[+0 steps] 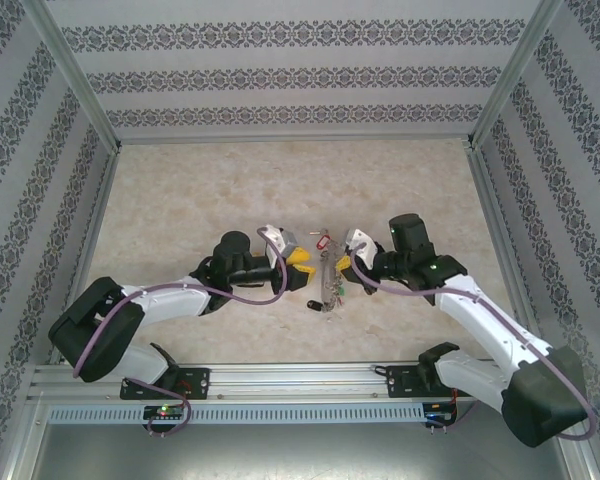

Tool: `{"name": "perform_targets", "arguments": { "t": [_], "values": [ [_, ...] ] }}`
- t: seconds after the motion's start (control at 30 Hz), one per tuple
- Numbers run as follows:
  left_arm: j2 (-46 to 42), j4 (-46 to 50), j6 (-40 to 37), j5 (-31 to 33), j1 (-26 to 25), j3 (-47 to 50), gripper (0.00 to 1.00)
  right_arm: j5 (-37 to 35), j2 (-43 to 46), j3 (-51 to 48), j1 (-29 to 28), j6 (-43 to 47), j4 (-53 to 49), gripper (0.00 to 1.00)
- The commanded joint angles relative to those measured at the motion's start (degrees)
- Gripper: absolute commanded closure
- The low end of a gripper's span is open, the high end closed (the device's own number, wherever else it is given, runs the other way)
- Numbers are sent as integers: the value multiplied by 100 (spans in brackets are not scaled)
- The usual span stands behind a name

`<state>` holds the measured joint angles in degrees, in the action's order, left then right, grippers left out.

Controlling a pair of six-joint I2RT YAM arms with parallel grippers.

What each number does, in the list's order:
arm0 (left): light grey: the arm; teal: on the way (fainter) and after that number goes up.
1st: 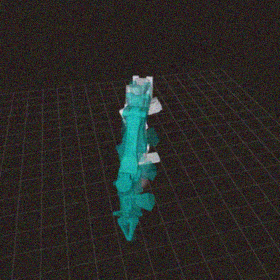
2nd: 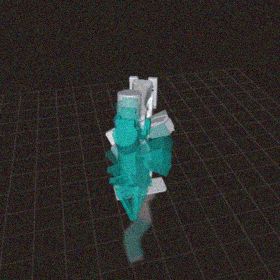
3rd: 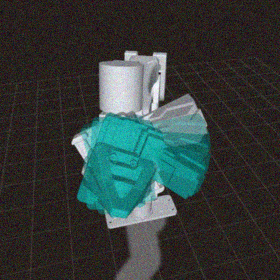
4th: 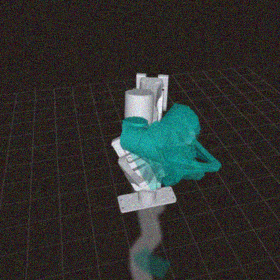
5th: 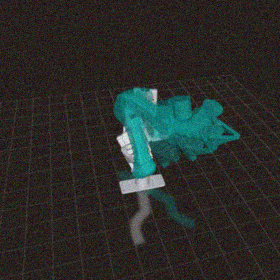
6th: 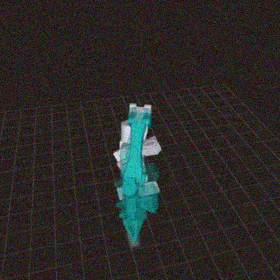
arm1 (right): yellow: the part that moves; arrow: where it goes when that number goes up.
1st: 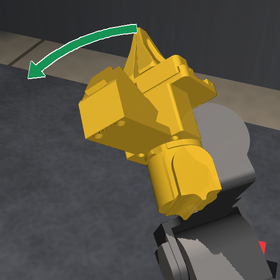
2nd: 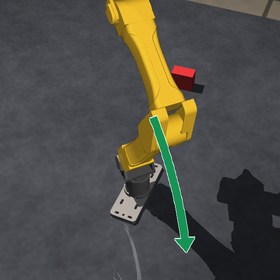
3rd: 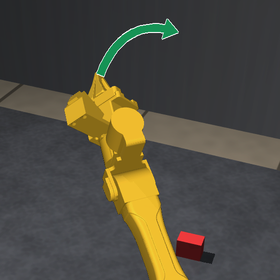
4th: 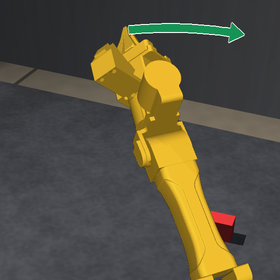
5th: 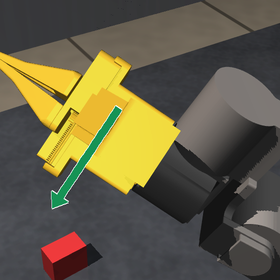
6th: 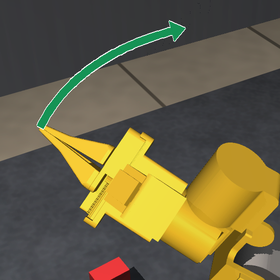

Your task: Put the keys on the keyring

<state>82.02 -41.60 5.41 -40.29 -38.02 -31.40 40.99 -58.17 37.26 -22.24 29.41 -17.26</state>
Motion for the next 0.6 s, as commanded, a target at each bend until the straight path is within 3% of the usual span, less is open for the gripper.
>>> {"name": "perform_targets", "arguments": {
  "t": [0.0,0.47,0.57],
  "values": [
    [107,425,-1171,-678,22,-334,53,906,430,-219,25,928,551,100],
    [293,1062,-2261,-1041,-90,-897,61,1217,188,-15,-280,1718,418,100],
    [244,1203,-2380,-1091,-118,-928,68,1258,67,51,-307,1727,458,100]
  ]
}}
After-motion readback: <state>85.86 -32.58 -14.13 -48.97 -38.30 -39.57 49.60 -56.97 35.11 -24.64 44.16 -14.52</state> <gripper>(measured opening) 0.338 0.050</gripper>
